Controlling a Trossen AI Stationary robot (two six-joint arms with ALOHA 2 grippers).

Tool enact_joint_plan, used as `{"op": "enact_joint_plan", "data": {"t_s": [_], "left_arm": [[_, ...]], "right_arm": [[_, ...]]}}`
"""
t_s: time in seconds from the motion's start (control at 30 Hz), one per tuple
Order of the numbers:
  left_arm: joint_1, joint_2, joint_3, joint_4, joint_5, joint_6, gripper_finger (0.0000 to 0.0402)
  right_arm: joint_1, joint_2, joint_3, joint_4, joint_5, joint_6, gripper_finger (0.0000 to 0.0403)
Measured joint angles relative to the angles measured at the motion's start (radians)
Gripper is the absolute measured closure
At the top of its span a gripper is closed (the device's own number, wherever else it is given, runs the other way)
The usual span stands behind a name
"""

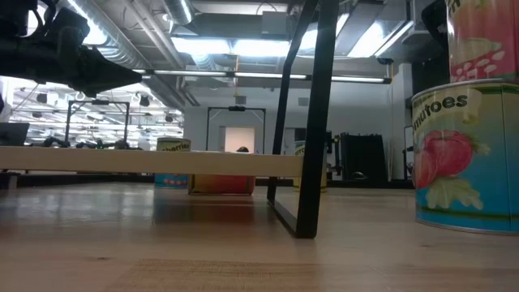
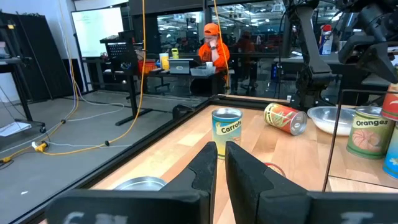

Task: Pick and place cans onto a shelf
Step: Put the corn can on the shelf

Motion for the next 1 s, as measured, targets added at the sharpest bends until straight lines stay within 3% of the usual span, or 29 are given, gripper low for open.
{"op": "enact_joint_plan", "data": {"t_s": [0.37,0.8,1.0], "left_arm": [[0.0,0.0,0.0,0.0,0.0,0.0,0.0374],[0.0,0.0,0.0,0.0,0.0,0.0,0.0374],[0.0,0.0,0.0,0.0,0.0,0.0,0.0374]], "right_arm": [[0.0,-0.053,0.001,0.067,0.025,-0.002,0.0062],[-0.033,-0.076,0.149,0.115,0.28,-0.077,0.0062],[-0.116,-0.072,0.2,0.322,0.375,-0.159,0.0062]]}}
